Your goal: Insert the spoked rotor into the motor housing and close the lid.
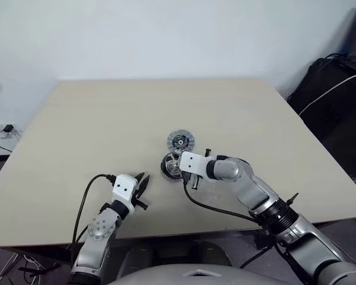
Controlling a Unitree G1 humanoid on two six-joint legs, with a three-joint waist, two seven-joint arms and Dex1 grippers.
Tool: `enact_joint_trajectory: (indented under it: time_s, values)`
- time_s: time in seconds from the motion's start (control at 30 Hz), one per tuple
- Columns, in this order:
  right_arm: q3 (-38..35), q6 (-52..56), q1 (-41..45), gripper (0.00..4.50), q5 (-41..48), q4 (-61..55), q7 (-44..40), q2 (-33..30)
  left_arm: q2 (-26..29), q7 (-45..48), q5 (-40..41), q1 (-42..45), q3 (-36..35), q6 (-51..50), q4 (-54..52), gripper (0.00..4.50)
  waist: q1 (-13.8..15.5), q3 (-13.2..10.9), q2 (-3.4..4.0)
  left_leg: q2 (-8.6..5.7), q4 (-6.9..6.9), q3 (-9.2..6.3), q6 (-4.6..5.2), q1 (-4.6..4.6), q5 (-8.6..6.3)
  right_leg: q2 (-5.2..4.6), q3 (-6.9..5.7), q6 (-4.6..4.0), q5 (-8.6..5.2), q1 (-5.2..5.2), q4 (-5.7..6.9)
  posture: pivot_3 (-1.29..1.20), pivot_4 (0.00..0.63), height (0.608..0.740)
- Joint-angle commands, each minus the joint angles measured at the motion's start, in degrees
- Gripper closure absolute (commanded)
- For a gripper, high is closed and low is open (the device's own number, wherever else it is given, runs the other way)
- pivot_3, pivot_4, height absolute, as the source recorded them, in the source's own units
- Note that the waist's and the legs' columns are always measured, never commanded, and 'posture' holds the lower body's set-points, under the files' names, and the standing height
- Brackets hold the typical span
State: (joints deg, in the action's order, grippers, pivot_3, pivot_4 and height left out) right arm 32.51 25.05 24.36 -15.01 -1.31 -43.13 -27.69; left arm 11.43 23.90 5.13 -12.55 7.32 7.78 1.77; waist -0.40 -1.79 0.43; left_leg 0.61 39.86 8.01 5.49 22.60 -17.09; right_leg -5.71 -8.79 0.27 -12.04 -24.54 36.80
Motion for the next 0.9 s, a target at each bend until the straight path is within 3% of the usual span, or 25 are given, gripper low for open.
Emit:
enact_joint_trajectory:
  time_s: [0.03, 0.9]
  values:
    - [-1.5, -0.7, 2.0, 4.49, -0.5, -1.0, -2.3, -1.6, -0.4, 1.0, 1.5, 0.5, -0.2, 0.4, -0.7, 3.59, 0.0, 0.0, 0.00, 0.00, 0.00, 0.00, 0.01, 0.00, 0.00, 0.00, 0.00, 0.00, 0.00, 0.00, 0.00, 0.00, 0.000, 0.740]
    - [-0.7, -2.5, 6.6, 4.49, -4.3, 4.3, -5.3, 1.2, -1.5, 2.8, 2.6, 0.0, 1.3, -0.9, -1.3, 3.59, -0.3, 0.0, 0.02, 0.09, 0.00, 0.01, -0.02, -0.02, 0.02, 0.03, -0.11, -0.10, 0.00, -0.01, 0.04, 0.00, 0.000, 0.740]
